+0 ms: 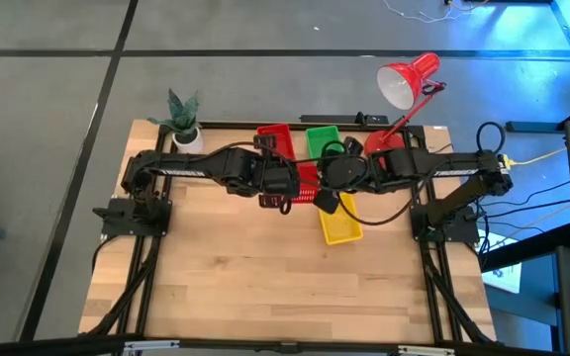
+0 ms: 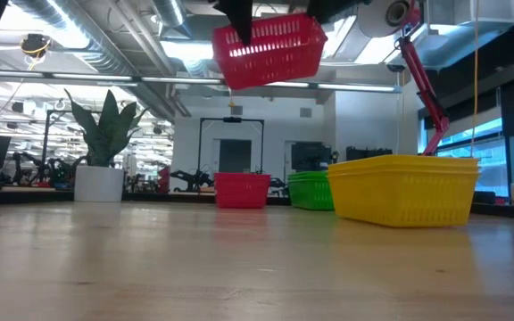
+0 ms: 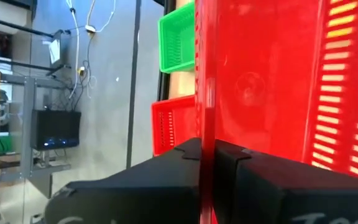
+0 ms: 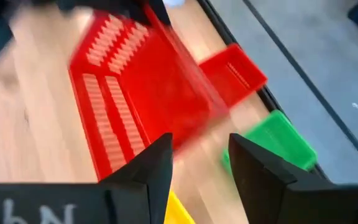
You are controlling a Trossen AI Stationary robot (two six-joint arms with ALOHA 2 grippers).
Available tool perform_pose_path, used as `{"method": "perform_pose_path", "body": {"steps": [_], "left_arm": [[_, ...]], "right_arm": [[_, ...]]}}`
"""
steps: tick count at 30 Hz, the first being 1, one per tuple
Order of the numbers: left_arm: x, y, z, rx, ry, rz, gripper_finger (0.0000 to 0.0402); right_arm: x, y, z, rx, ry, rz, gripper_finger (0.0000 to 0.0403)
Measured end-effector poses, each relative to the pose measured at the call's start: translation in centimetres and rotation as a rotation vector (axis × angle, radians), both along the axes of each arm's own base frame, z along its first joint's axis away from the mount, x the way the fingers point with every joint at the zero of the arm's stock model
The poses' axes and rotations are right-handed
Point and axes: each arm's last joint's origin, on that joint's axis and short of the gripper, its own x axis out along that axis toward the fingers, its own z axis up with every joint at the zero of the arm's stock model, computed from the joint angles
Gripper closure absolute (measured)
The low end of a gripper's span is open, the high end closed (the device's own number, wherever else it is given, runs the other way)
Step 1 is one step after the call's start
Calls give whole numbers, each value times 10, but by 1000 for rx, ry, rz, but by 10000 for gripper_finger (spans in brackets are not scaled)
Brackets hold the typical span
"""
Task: Stack baskets by color
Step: Stack the bottom red bin on the top red bin
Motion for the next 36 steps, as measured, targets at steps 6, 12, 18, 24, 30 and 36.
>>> {"method": "perform_pose_path", "body": {"steps": [6,12,18,24,30,36], "left_arm": [[-4,0,7,4,-23,-11,401],[-3,-8,8,-2,-46,-29,401],[-3,-19,10,-8,-79,-58,401],[-8,-21,17,-16,-106,-58,402],[-14,-19,24,-18,-146,-38,401],[-27,-17,41,5,-224,-20,401]], "right_arm": [[-8,-5,7,-3,62,-39,247],[-8,-14,10,-20,71,-49,247],[-15,-22,9,-6,130,-60,247],[-8,-24,-5,24,251,-45,247],[-8,-21,-7,86,272,-7,247],[-13,-19,-10,194,327,9,247]]}}
